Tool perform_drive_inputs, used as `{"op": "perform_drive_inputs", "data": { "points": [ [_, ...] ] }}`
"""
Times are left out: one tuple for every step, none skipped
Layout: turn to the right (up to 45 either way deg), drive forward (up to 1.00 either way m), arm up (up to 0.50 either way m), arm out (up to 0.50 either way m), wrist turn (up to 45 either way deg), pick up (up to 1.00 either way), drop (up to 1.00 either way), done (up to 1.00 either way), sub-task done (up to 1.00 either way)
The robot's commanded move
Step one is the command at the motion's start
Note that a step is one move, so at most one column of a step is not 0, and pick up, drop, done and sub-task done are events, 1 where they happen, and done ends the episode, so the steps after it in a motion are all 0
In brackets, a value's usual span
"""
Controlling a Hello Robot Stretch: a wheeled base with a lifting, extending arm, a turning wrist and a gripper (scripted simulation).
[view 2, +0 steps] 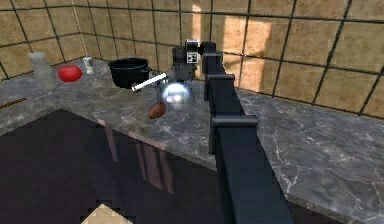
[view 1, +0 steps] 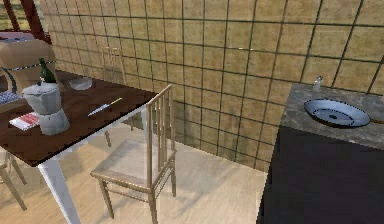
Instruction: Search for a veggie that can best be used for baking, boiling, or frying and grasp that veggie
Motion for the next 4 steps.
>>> {"op": "perform_drive_inputs", "data": {
  "points": [
    [0.0,0.0,0.0,0.0,3.0,0.0,0.0,0.0,0.0],
    [0.0,0.0,-0.12,0.0,0.0,0.0,0.0,0.0,0.0],
    [0.0,0.0,0.0,0.0,0.0,1.0,0.0,0.0,0.0],
    [0.0,0.0,0.1,0.0,0.0,0.0,0.0,0.0,0.0]
  ]
}}
